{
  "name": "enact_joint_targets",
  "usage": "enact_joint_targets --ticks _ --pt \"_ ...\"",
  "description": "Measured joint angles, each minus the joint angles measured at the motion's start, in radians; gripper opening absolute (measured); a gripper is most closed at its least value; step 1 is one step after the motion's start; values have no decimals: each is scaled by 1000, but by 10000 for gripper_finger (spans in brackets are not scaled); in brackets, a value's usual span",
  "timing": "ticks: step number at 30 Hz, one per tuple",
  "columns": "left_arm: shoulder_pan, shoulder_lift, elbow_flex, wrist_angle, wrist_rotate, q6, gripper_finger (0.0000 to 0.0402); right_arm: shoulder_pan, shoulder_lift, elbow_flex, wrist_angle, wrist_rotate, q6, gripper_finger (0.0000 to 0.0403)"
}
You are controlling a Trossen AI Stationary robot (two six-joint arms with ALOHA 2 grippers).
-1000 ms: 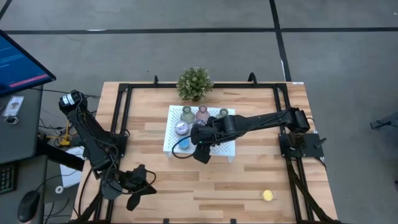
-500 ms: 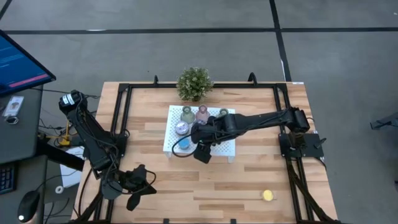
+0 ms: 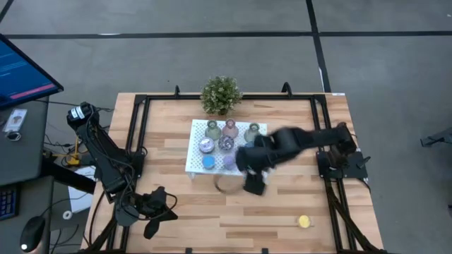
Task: Pick & Place candle stick holders
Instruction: Put the yellow candle on the shelf
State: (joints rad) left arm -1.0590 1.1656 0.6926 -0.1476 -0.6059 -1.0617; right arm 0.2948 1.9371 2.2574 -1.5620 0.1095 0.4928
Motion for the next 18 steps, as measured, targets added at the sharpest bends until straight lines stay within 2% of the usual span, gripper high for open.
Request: enact_joint_targets --ticks 6,10,15,18 --pt "0 0 0 2 0 -2 10 220 4 -37 -5 11 245 261" --pt "0 0 0 7 0 -2 10 376 20 -179 -6 39 454 261" --pt "0 0 0 15 0 -2 10 534 7 -392 -7 -105 683 261" --pt "-1 0 0 17 1 5 10 618 6 -489 20 -154 769 261"
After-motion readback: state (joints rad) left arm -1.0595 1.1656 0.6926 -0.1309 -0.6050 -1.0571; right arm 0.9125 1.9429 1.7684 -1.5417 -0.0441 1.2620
